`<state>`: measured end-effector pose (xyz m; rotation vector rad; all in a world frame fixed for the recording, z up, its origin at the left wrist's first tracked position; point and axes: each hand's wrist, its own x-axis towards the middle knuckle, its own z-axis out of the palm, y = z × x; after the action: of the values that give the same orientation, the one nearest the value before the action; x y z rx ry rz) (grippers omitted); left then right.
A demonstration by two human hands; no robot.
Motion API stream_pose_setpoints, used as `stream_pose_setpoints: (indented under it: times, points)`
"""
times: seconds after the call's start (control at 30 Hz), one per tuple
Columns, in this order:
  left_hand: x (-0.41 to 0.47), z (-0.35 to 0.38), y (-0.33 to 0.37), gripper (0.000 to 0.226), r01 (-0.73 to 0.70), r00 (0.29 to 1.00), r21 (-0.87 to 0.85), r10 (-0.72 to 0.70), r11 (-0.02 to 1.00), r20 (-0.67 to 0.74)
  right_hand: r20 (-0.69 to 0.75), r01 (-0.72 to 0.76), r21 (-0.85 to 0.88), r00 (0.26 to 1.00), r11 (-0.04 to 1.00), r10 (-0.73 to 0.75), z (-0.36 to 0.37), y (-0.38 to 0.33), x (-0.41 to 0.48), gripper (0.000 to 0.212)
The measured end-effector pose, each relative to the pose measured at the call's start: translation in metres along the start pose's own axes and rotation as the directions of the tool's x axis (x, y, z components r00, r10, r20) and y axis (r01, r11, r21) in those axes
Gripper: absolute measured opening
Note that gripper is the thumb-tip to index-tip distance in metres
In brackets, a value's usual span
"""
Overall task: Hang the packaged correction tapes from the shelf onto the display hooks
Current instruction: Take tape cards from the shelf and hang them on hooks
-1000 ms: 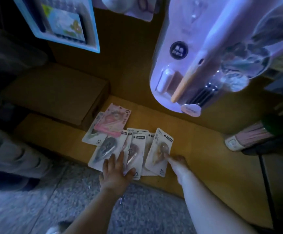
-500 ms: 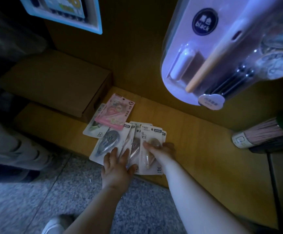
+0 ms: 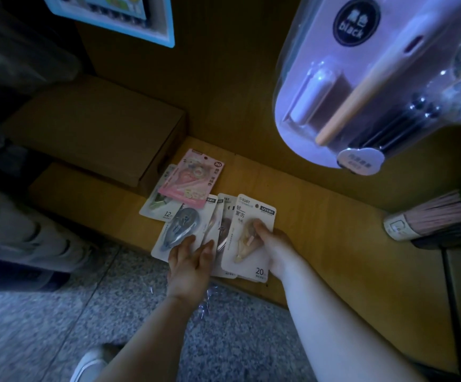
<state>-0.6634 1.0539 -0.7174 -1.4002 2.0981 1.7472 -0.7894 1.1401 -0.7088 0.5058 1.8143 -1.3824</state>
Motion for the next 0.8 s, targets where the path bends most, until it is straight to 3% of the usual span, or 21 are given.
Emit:
stream_pose_setpoints:
  times: [0.13,0.27,0.4,0.57,0.7,0.8]
  points:
    - [-0.001,-0.001,-0.001,0.040,-0.072,0.997,0.065,0.073,0.995,-0.024,0.020,0.033,-0.002,0.999,0.999,-0.033,-0.004,-0.005,-0.006,0.050]
    - [0.000,-0.001,-0.004,0.051,-0.123,0.992,0.063,0.125,0.990,-0.032,0.008,0.107,-0.074,0.994,0.991,-0.107,0.002,-0.007,-0.008,0.060]
    - [-0.002,-0.001,0.000,0.041,-0.138,0.989,0.049,0.140,0.989,-0.049,-0.069,0.120,0.038,0.991,0.992,-0.118,0.018,0.003,-0.011,0.067]
    - [-0.001,0.001,-0.001,0.041,-0.157,0.987,0.063,0.159,0.986,-0.028,0.027,0.111,-0.018,0.994,0.994,-0.110,0.021,0.002,-0.013,0.071]
    - [0.001,-0.001,0.003,0.068,-0.164,0.985,-0.033,0.162,0.986,-0.051,0.013,0.146,0.036,0.989,0.989,-0.146,0.020,0.003,-0.012,0.066]
    - [0.004,-0.002,0.000,0.068,-0.105,0.994,-0.151,0.097,0.983,-0.058,0.011,0.144,0.068,0.989,0.987,-0.145,0.006,0.003,-0.013,0.048]
